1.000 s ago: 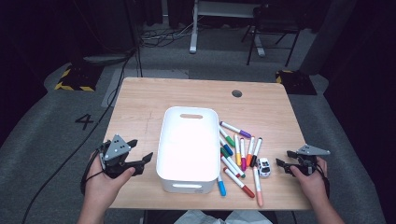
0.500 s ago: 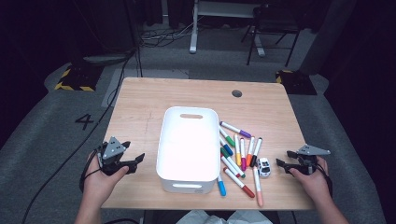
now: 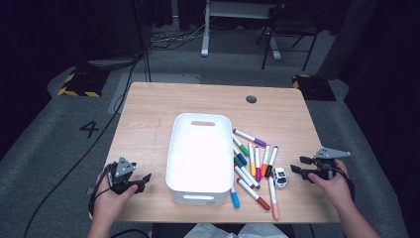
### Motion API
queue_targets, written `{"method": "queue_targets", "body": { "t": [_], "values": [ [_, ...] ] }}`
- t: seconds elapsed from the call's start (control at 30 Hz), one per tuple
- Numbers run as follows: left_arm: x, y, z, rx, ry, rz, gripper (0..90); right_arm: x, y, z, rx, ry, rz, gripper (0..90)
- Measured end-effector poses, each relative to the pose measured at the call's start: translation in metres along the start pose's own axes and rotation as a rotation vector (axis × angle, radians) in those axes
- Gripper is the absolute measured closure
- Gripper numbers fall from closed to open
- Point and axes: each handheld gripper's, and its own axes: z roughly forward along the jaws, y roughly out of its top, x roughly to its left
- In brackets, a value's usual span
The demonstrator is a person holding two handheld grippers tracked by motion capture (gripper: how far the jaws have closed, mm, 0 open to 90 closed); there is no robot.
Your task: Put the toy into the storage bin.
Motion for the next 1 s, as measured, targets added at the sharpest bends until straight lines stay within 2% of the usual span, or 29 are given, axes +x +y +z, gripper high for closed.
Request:
{"method": "queue_targets", "body": {
  "t": [0.1, 0.13, 0.23, 0.53, 0.73, 1.0],
  "values": [
    [0.003, -0.011, 0.004, 0.034, 0.014, -0.017, 29.7, 0.002, 0.012, 0.002, -0.007, 0.018, -0.004, 40.6],
    [0.004, -0.013, 0.003, 0.043, 0.004, -0.042, 29.8, 0.002, 0.015, 0.003, -0.007, 0.020, -0.008, 40.8],
    [0.005, -0.016, 0.000, 0.046, -0.001, -0.055, 30.2, 0.003, 0.025, 0.007, -0.017, 0.050, -0.005, 41.8],
    [0.004, -0.017, -0.001, 0.045, 0.009, -0.060, 29.8, 0.007, 0.051, 0.026, -0.003, 0.087, -0.059, 45.2],
    [0.004, -0.017, -0.001, 0.044, 0.008, -0.061, 29.5, 0.008, 0.065, 0.038, -0.002, 0.107, -0.062, 46.6],
    [0.004, -0.017, 0.000, 0.043, 0.004, -0.064, 29.5, 0.010, 0.084, 0.056, 0.010, 0.127, -0.088, 49.0]
  ]
}}
